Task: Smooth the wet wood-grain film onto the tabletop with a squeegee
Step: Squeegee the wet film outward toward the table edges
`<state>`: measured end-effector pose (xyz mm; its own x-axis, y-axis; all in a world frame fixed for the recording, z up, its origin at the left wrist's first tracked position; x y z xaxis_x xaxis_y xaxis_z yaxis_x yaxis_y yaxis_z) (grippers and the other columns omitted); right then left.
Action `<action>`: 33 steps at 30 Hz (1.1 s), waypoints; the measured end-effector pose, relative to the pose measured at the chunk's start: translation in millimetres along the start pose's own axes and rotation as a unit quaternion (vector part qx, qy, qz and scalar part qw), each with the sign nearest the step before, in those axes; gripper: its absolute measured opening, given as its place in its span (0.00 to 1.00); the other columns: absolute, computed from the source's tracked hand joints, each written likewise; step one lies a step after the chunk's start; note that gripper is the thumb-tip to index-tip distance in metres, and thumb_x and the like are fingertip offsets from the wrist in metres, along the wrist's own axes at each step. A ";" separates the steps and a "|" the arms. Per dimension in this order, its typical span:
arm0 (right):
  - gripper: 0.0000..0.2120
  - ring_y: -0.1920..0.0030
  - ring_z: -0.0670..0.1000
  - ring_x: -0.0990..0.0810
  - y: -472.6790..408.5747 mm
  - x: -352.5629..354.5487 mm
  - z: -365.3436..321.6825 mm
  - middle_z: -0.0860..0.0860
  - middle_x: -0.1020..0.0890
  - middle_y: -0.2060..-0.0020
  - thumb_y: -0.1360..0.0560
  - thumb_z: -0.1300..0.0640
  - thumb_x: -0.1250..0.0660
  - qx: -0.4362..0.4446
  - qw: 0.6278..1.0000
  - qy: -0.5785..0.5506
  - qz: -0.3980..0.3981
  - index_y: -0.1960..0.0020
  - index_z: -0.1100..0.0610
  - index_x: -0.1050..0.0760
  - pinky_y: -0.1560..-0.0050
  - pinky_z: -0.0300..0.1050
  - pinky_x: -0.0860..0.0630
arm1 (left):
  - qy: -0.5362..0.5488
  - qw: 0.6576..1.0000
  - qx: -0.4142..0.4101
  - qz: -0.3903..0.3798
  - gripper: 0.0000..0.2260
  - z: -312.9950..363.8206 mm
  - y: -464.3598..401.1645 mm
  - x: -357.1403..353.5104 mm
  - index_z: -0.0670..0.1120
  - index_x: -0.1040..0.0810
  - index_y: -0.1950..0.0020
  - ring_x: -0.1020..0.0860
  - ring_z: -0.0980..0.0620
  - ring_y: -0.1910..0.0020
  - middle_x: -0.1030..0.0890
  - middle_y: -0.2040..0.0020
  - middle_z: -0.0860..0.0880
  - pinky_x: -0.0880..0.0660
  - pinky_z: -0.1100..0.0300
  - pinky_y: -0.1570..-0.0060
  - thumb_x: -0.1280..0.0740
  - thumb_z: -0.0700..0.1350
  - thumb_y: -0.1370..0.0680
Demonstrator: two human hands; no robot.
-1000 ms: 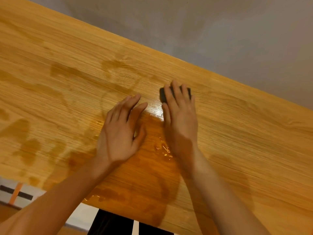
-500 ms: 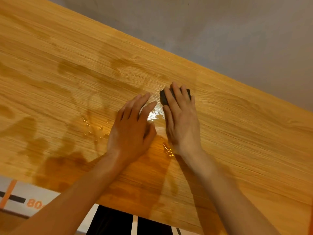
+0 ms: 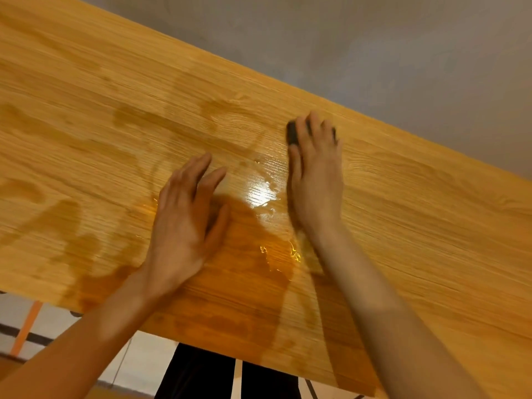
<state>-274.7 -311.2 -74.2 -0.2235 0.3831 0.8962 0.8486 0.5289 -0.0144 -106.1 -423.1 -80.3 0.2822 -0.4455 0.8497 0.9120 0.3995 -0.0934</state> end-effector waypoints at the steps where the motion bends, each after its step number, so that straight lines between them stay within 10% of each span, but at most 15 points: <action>1: 0.21 0.22 0.53 0.48 18.6 -4.0 -8.3 0.51 0.42 0.23 0.16 0.54 0.48 0.027 0.999 0.012 -0.018 0.23 0.53 0.40 0.21 0.51 0.55 | -0.006 1.000 0.004 -0.006 0.23 -3.4 0.7 0.2 0.38 0.29 0.26 0.36 0.37 0.23 0.34 0.23 0.37 0.35 0.37 0.29 0.36 0.47 0.20; 5: 0.22 0.22 0.53 0.46 18.7 2.7 9.6 0.51 0.40 0.23 0.16 0.52 0.47 0.056 0.996 0.049 -0.041 0.24 0.53 0.39 0.22 0.51 0.54 | -0.030 0.999 0.003 -0.009 0.23 -3.5 0.5 -4.5 0.40 0.30 0.25 0.38 0.39 0.22 0.36 0.21 0.39 0.37 0.40 0.27 0.37 0.48 0.19; 12: 0.21 0.22 0.55 0.48 17.4 41.7 81.2 0.54 0.42 0.23 0.16 0.55 0.47 -0.185 0.981 -0.011 0.058 0.24 0.57 0.40 0.22 0.54 0.55 | -0.040 0.999 0.015 -0.007 0.23 -8.3 2.7 -7.8 0.42 0.31 0.25 0.39 0.41 0.21 0.37 0.21 0.42 0.39 0.41 0.25 0.38 0.49 0.19; 20: 0.20 0.22 0.51 0.47 37.2 -5.1 -12.8 0.51 0.39 0.24 0.16 0.54 0.47 0.010 0.998 -0.034 -0.043 0.25 0.54 0.37 0.22 0.47 0.55 | -0.040 0.998 0.029 -0.027 0.24 -11.7 2.3 -12.1 0.44 0.33 0.23 0.43 0.43 0.19 0.39 0.19 0.43 0.43 0.44 0.23 0.41 0.51 0.18; 27: 0.20 0.22 0.54 0.45 82.1 50.8 95.9 0.54 0.38 0.24 0.16 0.57 0.46 -0.243 0.962 -0.044 0.113 0.25 0.58 0.36 0.22 0.55 0.49 | -0.075 0.996 0.037 -0.028 0.25 -5.6 0.9 -10.2 0.44 0.32 0.24 0.40 0.42 0.20 0.38 0.20 0.43 0.42 0.44 0.25 0.44 0.53 0.19; 33: 0.19 0.23 0.55 0.44 78.2 -20.5 -30.5 0.54 0.36 0.25 0.17 0.56 0.46 -0.074 0.996 -0.020 0.041 0.26 0.57 0.35 0.22 0.49 0.55 | -0.084 0.996 0.022 -0.018 0.23 -3.7 -1.0 -6.4 0.42 0.32 0.24 0.39 0.40 0.21 0.36 0.21 0.40 0.38 0.40 0.26 0.40 0.48 0.19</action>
<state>-189.2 -300.9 -80.2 -0.1674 0.4507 0.8768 0.9256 0.3781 -0.0176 -107.7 -423.6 -87.6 0.1929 -0.3212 0.9271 0.9056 0.4219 -0.0423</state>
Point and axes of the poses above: each hand's wrist, its own y-axis away from the middle knuckle, its own x-axis out of the back of the hand, z = x × y, the point moved 8 cm from there along -y, towards the middle knuckle
